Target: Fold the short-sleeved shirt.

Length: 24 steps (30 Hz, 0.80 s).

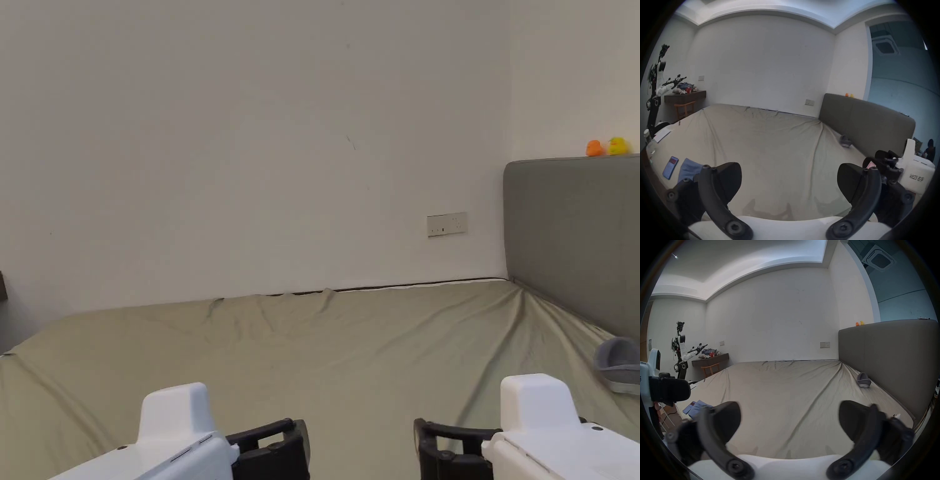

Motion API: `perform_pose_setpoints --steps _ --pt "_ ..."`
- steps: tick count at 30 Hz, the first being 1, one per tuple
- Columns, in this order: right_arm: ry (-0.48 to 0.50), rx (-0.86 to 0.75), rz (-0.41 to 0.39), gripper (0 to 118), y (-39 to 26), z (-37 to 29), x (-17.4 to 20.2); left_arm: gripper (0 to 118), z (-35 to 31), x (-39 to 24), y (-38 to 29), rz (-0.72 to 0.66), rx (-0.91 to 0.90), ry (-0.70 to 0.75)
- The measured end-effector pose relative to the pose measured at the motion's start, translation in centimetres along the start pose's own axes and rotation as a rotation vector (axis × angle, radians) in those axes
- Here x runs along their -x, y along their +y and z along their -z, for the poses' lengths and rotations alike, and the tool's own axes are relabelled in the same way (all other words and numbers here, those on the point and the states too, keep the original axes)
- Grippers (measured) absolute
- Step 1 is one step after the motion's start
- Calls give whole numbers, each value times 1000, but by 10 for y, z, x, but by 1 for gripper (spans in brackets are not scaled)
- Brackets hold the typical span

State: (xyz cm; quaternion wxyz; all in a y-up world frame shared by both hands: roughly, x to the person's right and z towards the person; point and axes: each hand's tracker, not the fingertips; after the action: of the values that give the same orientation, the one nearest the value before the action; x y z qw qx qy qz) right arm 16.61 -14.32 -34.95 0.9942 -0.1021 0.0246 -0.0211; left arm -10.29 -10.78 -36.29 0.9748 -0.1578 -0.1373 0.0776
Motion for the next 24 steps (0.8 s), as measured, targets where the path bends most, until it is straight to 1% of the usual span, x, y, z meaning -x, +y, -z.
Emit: perform_pose_setpoints --steps 1,2,3,5,7,8,10,12,13,14,16,18,20,24 --pt "9 -14 1 118 -1 -2 1 114 -2 0 0 5 0 -48" --pt "15 -93 -53 118 1 -3 1 114 -5 6 3 -20 -4 -64" --pt "-8 -34 -17 118 0 0 1 115 -7 8 4 -36 -9 -58" --pt "-29 -9 -21 118 0 4 -1 115 -12 9 7 -61 -42 -51" --pt "-6 -55 1 118 -3 3 -5 115 -14 9 9 -53 -115 -44" --pt "10 -81 25 118 -4 0 -8 115 -17 10 8 -36 -157 -42" --pt "22 -76 43 118 -4 -1 -11 115 -20 11 6 -9 -221 -18" --pt "6 -93 54 118 -3 -2 -11 116 -20 12 2 14 -294 16" --pt "-16 -99 50 118 -3 -2 -10 116 -19 11 1 18 -305 45" --pt "-58 -101 35 118 -2 -1 -9 116 -17 12 -2 26 -324 78" --pt "-111 -106 13 118 -2 2 -7 116 -15 11 -9 68 -366 118" --pt "-122 -104 -2 118 -3 5 -5 116 -15 8 -17 109 -411 167" --pt "-120 -105 -7 118 -5 4 -2 116 -13 5 -21 131 -413 201" --pt "-128 -182 -34 118 -7 -1 5 116 -6 3 -29 188 -378 200"
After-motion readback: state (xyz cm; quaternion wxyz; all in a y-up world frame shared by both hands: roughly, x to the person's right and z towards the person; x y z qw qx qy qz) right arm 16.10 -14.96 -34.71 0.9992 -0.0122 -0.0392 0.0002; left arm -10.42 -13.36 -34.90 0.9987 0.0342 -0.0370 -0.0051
